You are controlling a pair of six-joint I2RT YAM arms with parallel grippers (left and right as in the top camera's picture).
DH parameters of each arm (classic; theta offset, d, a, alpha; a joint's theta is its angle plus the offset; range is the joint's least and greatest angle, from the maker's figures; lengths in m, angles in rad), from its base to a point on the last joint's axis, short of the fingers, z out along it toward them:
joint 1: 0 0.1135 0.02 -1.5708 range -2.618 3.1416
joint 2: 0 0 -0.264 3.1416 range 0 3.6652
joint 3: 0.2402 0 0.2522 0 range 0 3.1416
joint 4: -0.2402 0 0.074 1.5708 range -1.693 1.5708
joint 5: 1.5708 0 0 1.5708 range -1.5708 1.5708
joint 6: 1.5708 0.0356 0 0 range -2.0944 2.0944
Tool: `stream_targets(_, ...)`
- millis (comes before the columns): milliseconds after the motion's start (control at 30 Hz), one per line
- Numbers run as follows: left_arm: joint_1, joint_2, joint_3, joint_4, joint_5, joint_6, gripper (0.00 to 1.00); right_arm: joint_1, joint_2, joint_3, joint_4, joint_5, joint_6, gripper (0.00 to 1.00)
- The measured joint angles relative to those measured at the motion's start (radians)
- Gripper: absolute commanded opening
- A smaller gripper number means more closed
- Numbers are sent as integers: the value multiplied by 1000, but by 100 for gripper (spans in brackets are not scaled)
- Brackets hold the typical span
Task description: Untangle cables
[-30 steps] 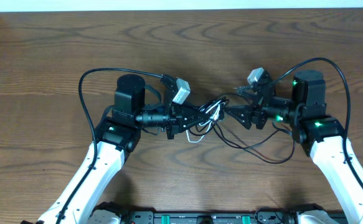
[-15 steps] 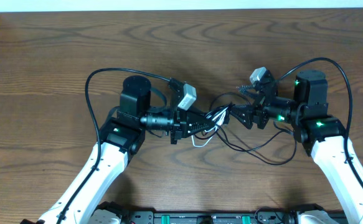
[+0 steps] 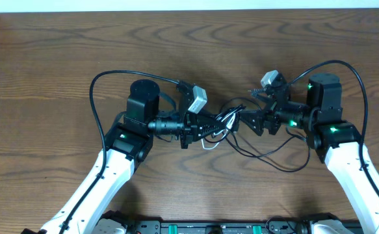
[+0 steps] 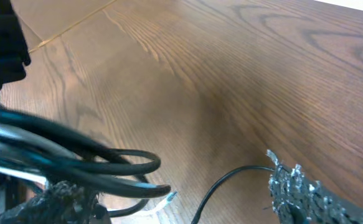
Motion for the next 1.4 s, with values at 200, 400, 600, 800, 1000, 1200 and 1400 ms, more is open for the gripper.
stream_targets(200,-1,0,0,0,-59,3,8,37,0,0,1,0,-29,89)
stream_targets(400,-3,0,0,-1,-64,-2,8,49,0,0,14,-16,-37,86)
stream_targets(600,-7,0,0,-43,-112,-6,8,48,0,0,15,53,1,83)
stream_targets(800,-5,0,0,-88,-190,-9,8,24,0,0,13,124,74,84)
stream_targets(1000,-5,0,0,-81,-142,-9,8,24,0,0,13,135,93,85)
stream_targets(1200,-9,0,0,-32,-84,-22,8,24,0,0,12,136,96,85)
stream_targets(1400,-15,0,0,-22,-50,-29,8,24,0,0,13,136,97,85)
